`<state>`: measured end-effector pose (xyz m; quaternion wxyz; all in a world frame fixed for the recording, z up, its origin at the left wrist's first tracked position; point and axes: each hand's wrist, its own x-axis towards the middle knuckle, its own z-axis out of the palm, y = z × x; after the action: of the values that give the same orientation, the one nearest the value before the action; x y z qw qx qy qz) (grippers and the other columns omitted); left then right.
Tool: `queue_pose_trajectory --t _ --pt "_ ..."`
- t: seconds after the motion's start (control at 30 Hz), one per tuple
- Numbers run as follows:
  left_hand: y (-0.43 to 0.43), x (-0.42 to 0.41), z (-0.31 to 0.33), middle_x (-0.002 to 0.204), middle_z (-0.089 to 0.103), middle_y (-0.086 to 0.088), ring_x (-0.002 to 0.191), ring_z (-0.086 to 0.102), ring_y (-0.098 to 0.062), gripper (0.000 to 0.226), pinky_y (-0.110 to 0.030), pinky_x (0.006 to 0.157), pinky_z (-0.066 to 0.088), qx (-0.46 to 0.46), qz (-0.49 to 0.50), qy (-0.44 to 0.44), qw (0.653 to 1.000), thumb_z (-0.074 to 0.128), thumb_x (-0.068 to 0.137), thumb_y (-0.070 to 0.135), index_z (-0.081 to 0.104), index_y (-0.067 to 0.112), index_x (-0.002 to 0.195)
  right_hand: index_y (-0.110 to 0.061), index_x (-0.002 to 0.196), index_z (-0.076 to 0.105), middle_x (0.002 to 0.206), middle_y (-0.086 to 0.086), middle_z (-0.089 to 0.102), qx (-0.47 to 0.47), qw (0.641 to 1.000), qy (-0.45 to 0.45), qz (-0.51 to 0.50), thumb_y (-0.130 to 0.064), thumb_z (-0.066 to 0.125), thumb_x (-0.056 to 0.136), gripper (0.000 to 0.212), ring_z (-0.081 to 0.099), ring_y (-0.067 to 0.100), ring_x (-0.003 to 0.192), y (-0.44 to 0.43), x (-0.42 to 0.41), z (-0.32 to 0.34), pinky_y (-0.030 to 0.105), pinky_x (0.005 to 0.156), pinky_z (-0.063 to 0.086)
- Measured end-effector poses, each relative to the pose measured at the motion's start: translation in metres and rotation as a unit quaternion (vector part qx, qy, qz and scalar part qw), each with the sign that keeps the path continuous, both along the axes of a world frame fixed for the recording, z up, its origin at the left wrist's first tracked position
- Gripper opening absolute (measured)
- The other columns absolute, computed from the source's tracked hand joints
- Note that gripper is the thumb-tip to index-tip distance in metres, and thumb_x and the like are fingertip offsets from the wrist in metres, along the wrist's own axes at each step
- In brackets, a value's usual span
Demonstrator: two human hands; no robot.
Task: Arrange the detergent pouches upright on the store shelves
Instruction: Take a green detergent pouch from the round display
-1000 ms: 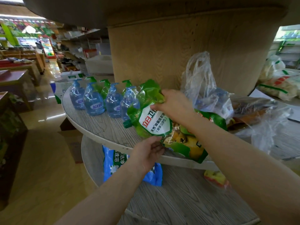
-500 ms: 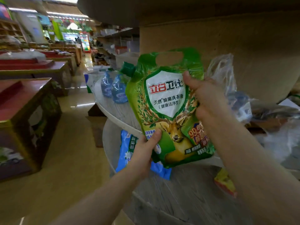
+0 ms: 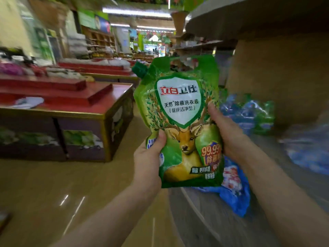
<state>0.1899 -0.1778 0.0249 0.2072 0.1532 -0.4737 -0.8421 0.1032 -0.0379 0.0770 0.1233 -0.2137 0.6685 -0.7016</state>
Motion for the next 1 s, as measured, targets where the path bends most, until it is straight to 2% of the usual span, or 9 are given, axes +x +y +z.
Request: queue_pose_trajectory --t 0.03,0.13,0.17,0.27,0.53,0.6,0.67,0.8,1.0 --pt "-0.015 0.008 0.002 0.052 0.070 0.004 0.046 0.067 -0.011 0.017 -0.032 0.059 0.058 -0.001 0.013 -0.005 1.000 0.067 0.082 0.029 0.062 0.016 0.072 -0.019 0.119 0.059 0.108 0.002 0.071 -0.004 1.000 0.012 -0.010 -0.066 0.061 0.059 0.076 0.068 0.018 0.098 -0.021 0.007 0.000 0.037 0.092 0.052" --pt "-0.069 0.038 0.004 0.049 0.068 0.007 0.046 0.065 -0.005 0.030 -0.023 0.059 0.057 -0.014 0.050 -0.013 0.999 0.066 0.078 0.043 0.060 0.014 0.074 -0.016 0.092 0.062 0.077 -0.007 0.074 -0.041 0.998 0.042 -0.039 -0.043 0.051 0.089 0.030 0.070 0.001 0.067 -0.081 0.030 0.000 0.016 0.061 0.056" --pt "-0.088 0.049 0.004 0.060 0.072 0.007 0.057 0.068 -0.004 0.044 -0.021 0.068 0.057 -0.015 0.058 -0.016 0.998 0.068 0.071 0.054 0.063 0.012 0.082 -0.016 0.090 0.061 0.079 -0.006 0.073 -0.026 0.997 0.052 -0.047 -0.042 0.048 0.092 0.029 0.069 0.000 0.069 -0.101 0.039 0.000 0.016 0.063 0.056" --pt "-0.134 0.091 0.007 0.110 0.073 -0.008 0.103 0.068 -0.028 0.086 -0.049 0.095 0.049 0.016 0.076 -0.030 0.997 0.075 0.047 0.070 0.066 0.015 0.112 -0.016 0.087 0.062 0.073 -0.005 0.073 -0.070 0.996 0.049 0.009 -0.038 0.047 0.093 0.027 0.070 0.004 0.063 -0.156 0.068 -0.002 0.018 0.056 0.056" --pt "-0.217 0.207 0.018 0.098 0.076 -0.008 0.091 0.073 -0.027 0.074 -0.049 0.090 0.053 0.000 0.256 -0.045 0.966 0.070 0.047 0.062 0.071 0.016 0.104 -0.016 0.084 0.061 0.049 -0.021 0.065 -0.099 0.975 0.062 0.191 -0.034 0.040 0.096 0.030 0.062 -0.008 0.045 -0.278 0.148 -0.005 0.005 0.041 0.043" --pt "-0.228 0.235 0.019 0.098 0.076 -0.008 0.090 0.073 -0.026 0.071 -0.048 0.088 0.054 -0.004 0.307 -0.050 0.950 0.070 0.048 0.061 0.070 0.016 0.103 -0.013 0.095 0.064 0.060 -0.015 0.070 -0.098 0.961 0.058 0.252 -0.037 0.040 0.096 0.034 0.066 -0.004 0.053 -0.307 0.166 -0.006 0.009 0.047 0.050" --pt "-0.234 0.262 0.022 0.095 0.076 -0.009 0.088 0.073 -0.026 0.063 -0.046 0.086 0.055 -0.009 0.350 -0.047 0.936 0.069 0.054 0.058 0.072 0.016 0.100 -0.017 0.090 0.065 0.067 -0.012 0.073 -0.092 0.947 0.060 0.301 -0.042 0.041 0.094 0.035 0.069 0.000 0.060 -0.337 0.185 -0.010 0.015 0.055 0.056" --pt "-0.240 0.311 0.026 0.094 0.076 -0.009 0.086 0.074 -0.025 0.062 -0.045 0.085 0.056 0.009 0.451 -0.058 0.891 0.070 0.057 0.055 0.070 0.015 0.104 -0.017 0.087 0.065 0.060 -0.013 0.071 -0.116 0.904 0.021 0.411 -0.038 0.042 0.095 0.032 0.067 0.000 0.052 -0.378 0.231 -0.012 0.011 0.045 0.049" --pt "-0.231 0.361 0.029 0.094 0.077 -0.007 0.087 0.073 -0.023 0.061 -0.041 0.084 0.056 0.004 0.569 -0.073 0.819 0.070 0.053 0.058 0.072 0.017 0.098 -0.018 0.088 0.070 0.086 0.001 0.075 -0.106 0.840 -0.003 0.532 -0.053 0.050 0.082 0.040 0.072 0.014 0.072 -0.416 0.287 -0.009 0.026 0.064 0.059"
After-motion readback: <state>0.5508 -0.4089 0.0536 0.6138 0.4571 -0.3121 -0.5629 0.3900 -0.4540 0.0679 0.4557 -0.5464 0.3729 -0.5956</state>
